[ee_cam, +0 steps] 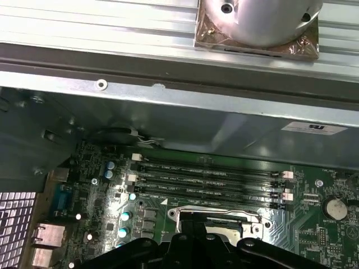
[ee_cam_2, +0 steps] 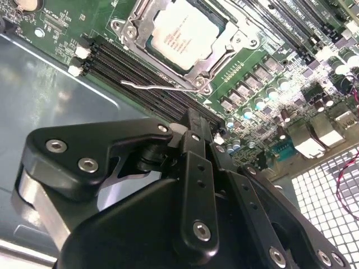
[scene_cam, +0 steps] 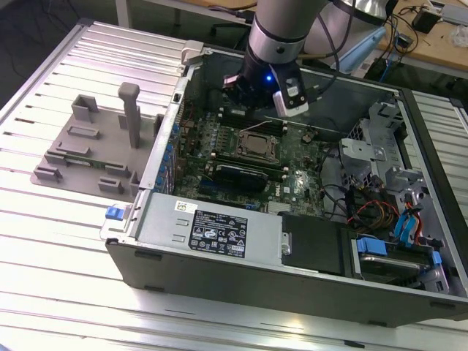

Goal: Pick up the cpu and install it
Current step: 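Install the first cpu locking lever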

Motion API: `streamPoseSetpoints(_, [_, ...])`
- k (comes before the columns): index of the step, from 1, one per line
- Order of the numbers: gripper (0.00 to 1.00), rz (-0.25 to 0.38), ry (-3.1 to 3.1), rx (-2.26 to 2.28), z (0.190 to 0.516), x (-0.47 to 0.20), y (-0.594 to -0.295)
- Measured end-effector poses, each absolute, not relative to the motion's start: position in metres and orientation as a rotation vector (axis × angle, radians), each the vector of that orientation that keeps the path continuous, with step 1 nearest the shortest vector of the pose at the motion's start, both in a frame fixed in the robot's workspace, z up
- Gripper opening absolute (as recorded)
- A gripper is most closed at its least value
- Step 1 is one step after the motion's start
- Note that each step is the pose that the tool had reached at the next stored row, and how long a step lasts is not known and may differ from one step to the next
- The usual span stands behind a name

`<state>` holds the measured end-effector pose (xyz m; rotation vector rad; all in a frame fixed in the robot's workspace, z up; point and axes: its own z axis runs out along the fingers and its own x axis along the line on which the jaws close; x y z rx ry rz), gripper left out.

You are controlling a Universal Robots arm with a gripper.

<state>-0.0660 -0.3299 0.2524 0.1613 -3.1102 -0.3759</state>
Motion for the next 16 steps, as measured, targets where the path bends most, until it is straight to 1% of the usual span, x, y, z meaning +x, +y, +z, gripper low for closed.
streamPoseSetpoints(16, [0.11, -0.371, -3.133, -0.001, 0.238, -0.059, -0.33])
